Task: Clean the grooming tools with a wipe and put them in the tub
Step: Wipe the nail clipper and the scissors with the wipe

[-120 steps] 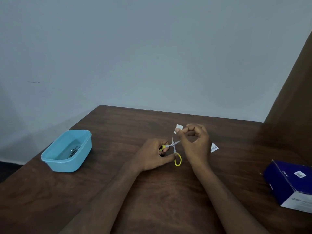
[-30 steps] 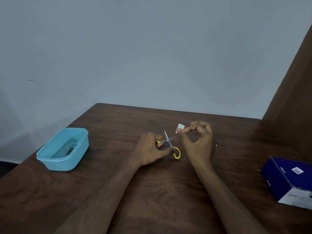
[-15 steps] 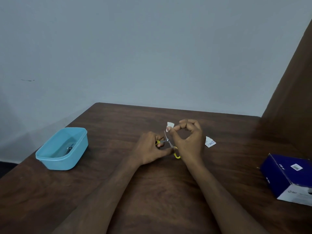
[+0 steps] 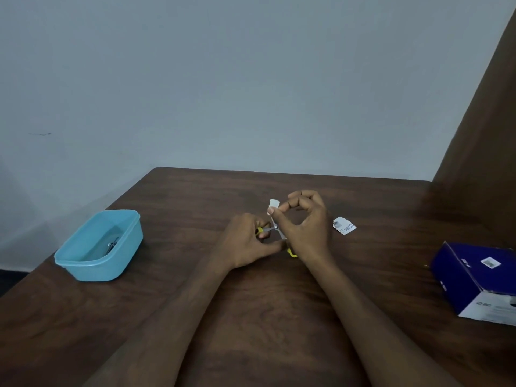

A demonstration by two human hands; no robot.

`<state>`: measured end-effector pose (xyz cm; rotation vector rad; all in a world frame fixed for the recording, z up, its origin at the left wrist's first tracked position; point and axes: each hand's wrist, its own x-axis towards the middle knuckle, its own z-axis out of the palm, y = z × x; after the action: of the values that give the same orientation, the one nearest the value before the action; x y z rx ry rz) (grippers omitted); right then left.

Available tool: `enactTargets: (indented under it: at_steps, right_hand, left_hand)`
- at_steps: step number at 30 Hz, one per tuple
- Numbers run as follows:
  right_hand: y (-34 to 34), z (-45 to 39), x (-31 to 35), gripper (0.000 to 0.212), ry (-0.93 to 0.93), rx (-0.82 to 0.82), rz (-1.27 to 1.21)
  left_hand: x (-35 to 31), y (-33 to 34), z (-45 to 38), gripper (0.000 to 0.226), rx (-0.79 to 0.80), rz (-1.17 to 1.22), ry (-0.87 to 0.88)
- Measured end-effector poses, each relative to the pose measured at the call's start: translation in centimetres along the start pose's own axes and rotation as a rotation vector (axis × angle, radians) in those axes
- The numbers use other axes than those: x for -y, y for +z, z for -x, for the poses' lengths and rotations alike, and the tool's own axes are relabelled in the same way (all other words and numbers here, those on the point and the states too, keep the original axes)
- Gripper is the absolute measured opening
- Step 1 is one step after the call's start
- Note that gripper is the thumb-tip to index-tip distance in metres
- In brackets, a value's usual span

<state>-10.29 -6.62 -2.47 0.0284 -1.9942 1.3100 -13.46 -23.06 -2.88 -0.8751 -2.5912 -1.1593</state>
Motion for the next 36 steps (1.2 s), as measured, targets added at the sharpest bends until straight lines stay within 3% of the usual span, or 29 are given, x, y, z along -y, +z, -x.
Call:
enactTargets:
  at_steps: [4, 7, 18, 23, 32, 36]
  right_hand:
    - [-1.1, 0.3, -0.1, 0.023, -0.038, 0.025, -0.066]
    - [-1.3, 0.7, -0.6, 0.025, -0.019, 0.088, 0.048]
    - [0.2, 0.1, -0.2, 0.018, -0.077, -0.044, 0.107]
    - [-0.6, 0.0, 0.5, 0.022, -0.091, -0.155, -0.031]
    - [-1.9, 1.1, -0.2, 0.021, -0.087, 0.042, 0.125]
    - [-2.5, 0.4, -1.0, 0.022, -0.029, 0.056, 0.186]
  left_hand:
    - [0.1, -0.1, -0.1, 0.064, 0.003, -0.012, -0.006]
    - [0.1, -0.2, -0.1, 0.061, -0.008, -0.006, 0.006]
    - [-0.7, -0.2, 0.1, 0.051, 0.011, -0.096, 0.016]
    - [-0.6, -0.2, 0.3, 0.066, -0.031, -0.186, 0.0]
    - [0.2, -0.2, 0.1, 0.063, -0.078, -0.127, -0.043]
    - [0.2, -0.2, 0.2, 0.048, -0.093, -0.107, -0.039]
